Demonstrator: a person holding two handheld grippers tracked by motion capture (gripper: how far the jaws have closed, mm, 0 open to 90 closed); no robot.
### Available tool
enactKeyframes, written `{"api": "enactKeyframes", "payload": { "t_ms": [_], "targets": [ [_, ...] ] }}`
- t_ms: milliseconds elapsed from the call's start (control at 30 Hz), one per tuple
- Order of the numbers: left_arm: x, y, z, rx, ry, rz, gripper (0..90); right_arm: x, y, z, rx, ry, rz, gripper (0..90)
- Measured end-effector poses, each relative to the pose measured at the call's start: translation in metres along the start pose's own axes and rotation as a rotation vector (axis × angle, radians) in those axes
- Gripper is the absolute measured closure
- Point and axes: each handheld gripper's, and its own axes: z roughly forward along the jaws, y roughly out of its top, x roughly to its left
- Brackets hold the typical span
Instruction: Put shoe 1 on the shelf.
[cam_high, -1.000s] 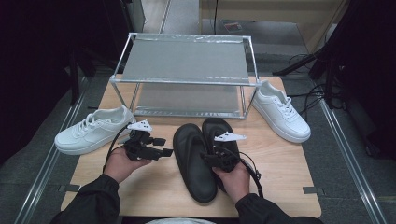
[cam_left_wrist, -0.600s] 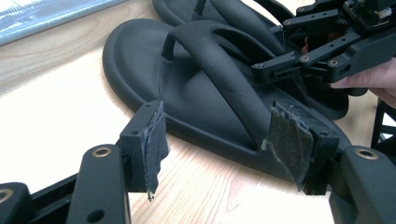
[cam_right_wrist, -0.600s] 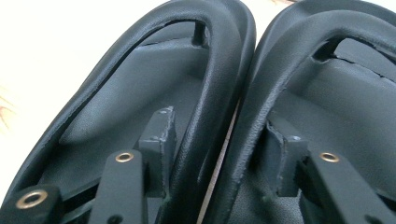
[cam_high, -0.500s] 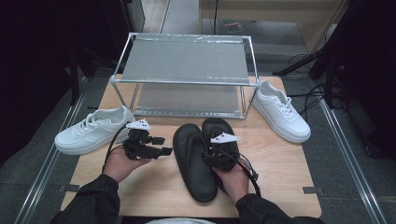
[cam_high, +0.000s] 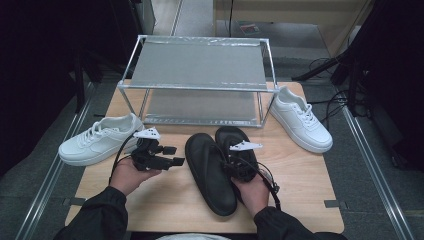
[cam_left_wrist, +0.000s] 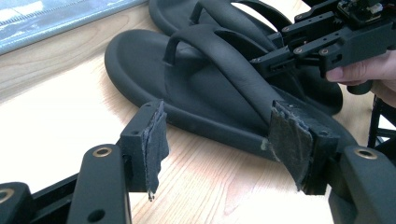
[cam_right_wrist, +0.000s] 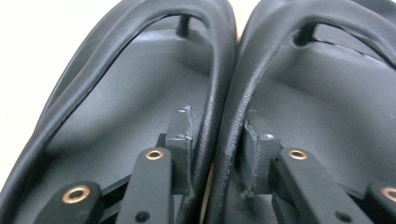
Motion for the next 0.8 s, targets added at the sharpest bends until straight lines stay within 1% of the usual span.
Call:
{"api": "enactKeyframes", "payload": {
  "t_ms": [67, 133, 267, 300, 400, 467, 500, 567, 600, 633, 667, 733, 767, 800],
  "targets": [
    [-0.001, 0.0, -0.001, -0.004, -0.005, 0.004, 37.9, -0.002, 0.0, -0.001, 0.0, 0.003, 0.007, 72.8],
    [-0.001, 0.0, -0.001, -0.004, -0.011, 0.005, 38.0, -0.004, 0.001, -0.003, 0.004, 0.01, 0.026, 74.9],
    [0.0, 0.001, -0.001, 0.008, -0.01, 0.011, 37.8, -0.005, 0.005, -0.008, -0.003, 0.02, 0.013, 75.2],
    [0.0, 0.001, -0.001, 0.008, -0.007, 0.012, 37.6, -0.006, 0.007, -0.009, -0.015, 0.034, 0.025, 75.2],
    [0.001, 0.003, -0.002, 0.016, -0.009, 0.008, 36.8, -0.006, 0.008, -0.011, -0.016, 0.035, 0.021, 75.3],
    [0.004, 0.007, -0.003, 0.02, -0.01, 0.002, 36.3, -0.006, 0.01, -0.012, -0.012, 0.027, 0.002, 75.4],
    [0.004, 0.009, -0.004, 0.016, -0.013, 0.001, 36.7, -0.006, 0.011, -0.012, -0.013, 0.03, 0.002, 75.4],
    [0.006, 0.014, -0.003, 0.017, -0.018, -0.002, 39.9, -0.006, 0.013, -0.014, -0.014, 0.037, 0.0, 75.5],
    [0.006, 0.016, -0.003, 0.015, -0.022, 0.004, 39.9, -0.006, 0.014, -0.014, -0.017, 0.043, 0.001, 75.5],
    [0.006, 0.018, -0.003, 0.012, -0.027, 0.008, 42.7, -0.006, 0.017, -0.015, -0.018, 0.052, -0.004, 75.4],
    [0.005, 0.021, -0.003, 0.014, -0.029, 0.029, 42.7, -0.006, 0.017, -0.015, -0.018, 0.052, -0.004, 75.4],
    [0.005, 0.027, -0.004, 0.011, -0.025, 0.058, 45.8, -0.007, 0.02, -0.016, -0.023, 0.054, -0.016, 75.4],
    [0.005, 0.031, -0.005, 0.012, -0.028, 0.06, 48.1, -0.008, 0.023, -0.017, -0.026, 0.054, -0.019, 75.4],
    [0.004, 0.037, -0.007, 0.019, -0.024, 0.065, 50.1, -0.008, 0.025, -0.017, -0.025, 0.058, -0.015, 75.4]
  ]
}}
